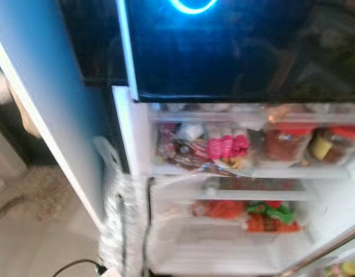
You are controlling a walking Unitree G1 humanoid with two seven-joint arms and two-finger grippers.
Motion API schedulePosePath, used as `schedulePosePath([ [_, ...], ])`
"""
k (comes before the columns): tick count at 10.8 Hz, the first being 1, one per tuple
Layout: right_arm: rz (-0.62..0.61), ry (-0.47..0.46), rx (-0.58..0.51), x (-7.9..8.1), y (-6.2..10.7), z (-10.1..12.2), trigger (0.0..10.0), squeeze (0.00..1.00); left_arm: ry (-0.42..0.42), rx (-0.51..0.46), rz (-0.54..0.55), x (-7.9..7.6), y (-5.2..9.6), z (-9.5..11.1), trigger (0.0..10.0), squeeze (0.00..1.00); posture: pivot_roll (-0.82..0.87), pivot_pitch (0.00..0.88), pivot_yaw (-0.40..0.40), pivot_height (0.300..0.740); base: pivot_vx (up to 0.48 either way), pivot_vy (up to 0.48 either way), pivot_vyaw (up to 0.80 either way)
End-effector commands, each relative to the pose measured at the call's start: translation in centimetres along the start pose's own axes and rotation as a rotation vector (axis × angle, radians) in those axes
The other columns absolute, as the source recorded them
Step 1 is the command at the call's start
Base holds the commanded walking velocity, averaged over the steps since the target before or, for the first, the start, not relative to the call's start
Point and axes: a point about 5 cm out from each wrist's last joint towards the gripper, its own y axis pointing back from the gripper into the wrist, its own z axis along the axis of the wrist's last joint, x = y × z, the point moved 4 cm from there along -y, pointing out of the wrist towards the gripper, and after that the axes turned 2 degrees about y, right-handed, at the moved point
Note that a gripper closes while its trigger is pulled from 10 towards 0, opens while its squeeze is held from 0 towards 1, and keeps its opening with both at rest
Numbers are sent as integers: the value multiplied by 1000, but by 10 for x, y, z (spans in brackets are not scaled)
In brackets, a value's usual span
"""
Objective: Restocking fridge
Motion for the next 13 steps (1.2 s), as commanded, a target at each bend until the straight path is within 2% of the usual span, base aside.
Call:
schedulePosePath([
  [1,0,-1,2,0,0,-1,10000,0,-2,14,1,2,1,-5,10000,0,-134,0,-9,723,0,0,0],
  [5,4,9,10,2,1,-3,10000,0,-7,17,-4,2,1,-5,10000,0,-133,0,-7,723,0,0,0],
  [13,11,18,14,4,1,-4,10000,0,-14,16,-7,2,1,-6,10000,0,-134,0,-3,723,0,-210,0],
])
